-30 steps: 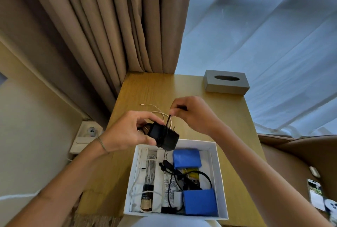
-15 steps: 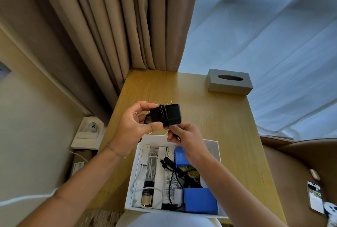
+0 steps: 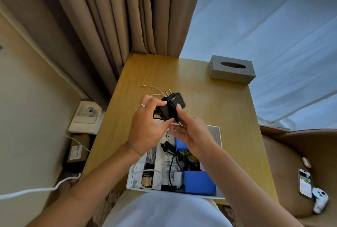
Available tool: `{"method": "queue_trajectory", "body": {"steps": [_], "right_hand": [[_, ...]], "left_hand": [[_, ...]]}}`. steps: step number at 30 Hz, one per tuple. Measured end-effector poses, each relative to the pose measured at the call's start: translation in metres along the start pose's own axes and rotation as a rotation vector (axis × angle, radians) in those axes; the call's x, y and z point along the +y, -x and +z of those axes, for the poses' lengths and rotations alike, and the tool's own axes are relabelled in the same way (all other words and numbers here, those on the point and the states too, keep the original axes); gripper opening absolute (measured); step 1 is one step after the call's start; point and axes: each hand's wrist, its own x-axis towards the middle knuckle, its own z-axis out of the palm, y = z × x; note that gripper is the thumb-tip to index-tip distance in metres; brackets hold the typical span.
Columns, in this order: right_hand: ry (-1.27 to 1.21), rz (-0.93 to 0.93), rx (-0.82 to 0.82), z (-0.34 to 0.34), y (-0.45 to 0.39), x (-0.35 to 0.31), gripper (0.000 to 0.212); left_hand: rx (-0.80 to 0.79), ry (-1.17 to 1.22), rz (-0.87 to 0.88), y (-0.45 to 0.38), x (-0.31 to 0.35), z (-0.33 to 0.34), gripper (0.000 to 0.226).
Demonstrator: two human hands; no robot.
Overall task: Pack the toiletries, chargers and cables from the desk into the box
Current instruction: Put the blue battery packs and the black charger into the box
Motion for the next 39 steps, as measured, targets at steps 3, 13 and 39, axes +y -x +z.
{"method": "queue_trajectory", "body": {"steps": [3, 13, 39], "right_hand": [[0.093, -0.049, -0.036, -0.003, 0.003, 0.008, 0.036], [0.398, -0.032, 0.015, -0.034, -0.009, 0.041, 0.023], [1.837, -0.178, 0.230, 0.011, -0.056, 0.082, 0.054]], "left_hand": [[-0.040, 0.007, 0.040, 0.012, -0.002, 0.002, 0.048], [-0.125, -0.005, -0.168, 0.043, -0.048, -0.035, 0.016], [-0.287, -0.070, -0.400, 0.043, -0.103, -0.049, 0.025]]}}
